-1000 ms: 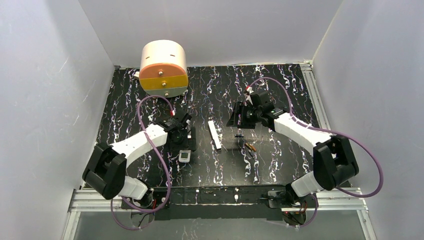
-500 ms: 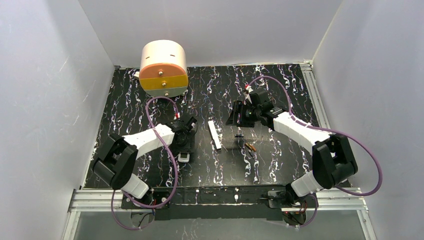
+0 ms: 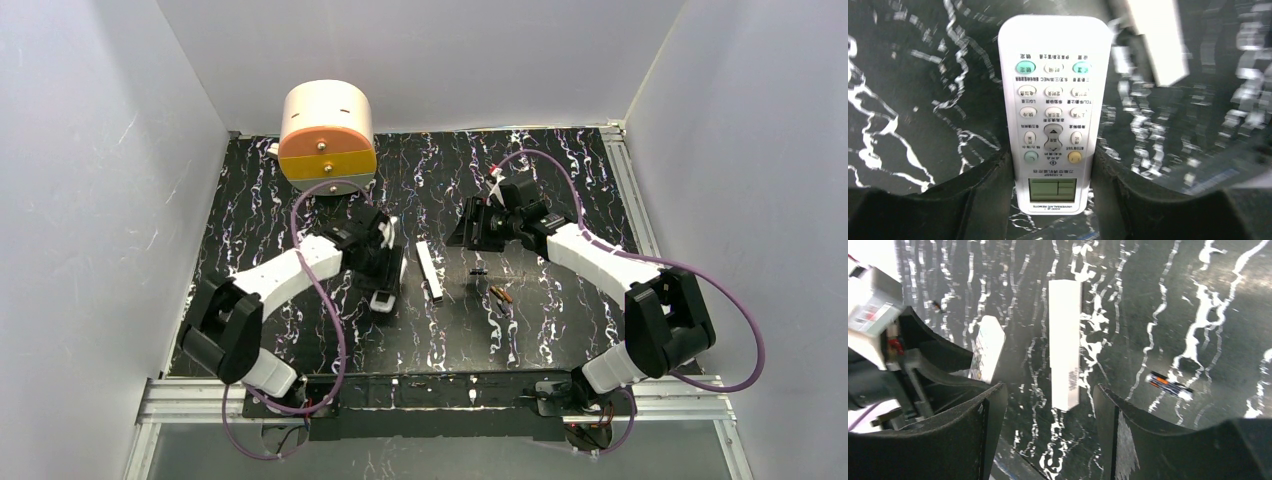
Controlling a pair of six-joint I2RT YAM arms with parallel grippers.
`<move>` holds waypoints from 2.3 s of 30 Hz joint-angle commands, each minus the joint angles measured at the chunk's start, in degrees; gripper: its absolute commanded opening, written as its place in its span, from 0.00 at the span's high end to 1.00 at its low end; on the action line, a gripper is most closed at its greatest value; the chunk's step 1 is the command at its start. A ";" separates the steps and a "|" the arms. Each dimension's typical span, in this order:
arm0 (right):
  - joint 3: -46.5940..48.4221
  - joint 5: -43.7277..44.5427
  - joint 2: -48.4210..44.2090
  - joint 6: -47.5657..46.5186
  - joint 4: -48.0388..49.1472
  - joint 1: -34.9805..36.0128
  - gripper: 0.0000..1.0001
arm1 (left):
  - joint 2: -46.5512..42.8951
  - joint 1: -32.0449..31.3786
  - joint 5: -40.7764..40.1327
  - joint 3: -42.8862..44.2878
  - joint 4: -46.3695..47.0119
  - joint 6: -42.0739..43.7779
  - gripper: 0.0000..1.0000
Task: Load the batteries into the remote control
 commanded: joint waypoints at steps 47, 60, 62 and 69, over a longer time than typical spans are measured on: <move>-5.83 -1.77 0.36 54.87 37.67 7.22 0.63 | -18.77 15.69 33.71 0.41 27.30 -16.51 0.25; 1.71 1.12 4.63 60.70 19.43 8.21 0.68 | -27.69 5.60 14.85 -12.69 34.51 -0.89 0.37; 1.79 1.08 4.79 61.74 17.87 8.45 0.68 | -28.46 5.29 13.53 -13.56 36.17 -1.32 0.39; 2.31 -0.19 5.16 63.07 16.13 9.15 0.68 | -28.07 4.34 13.63 -15.87 42.57 -3.11 0.43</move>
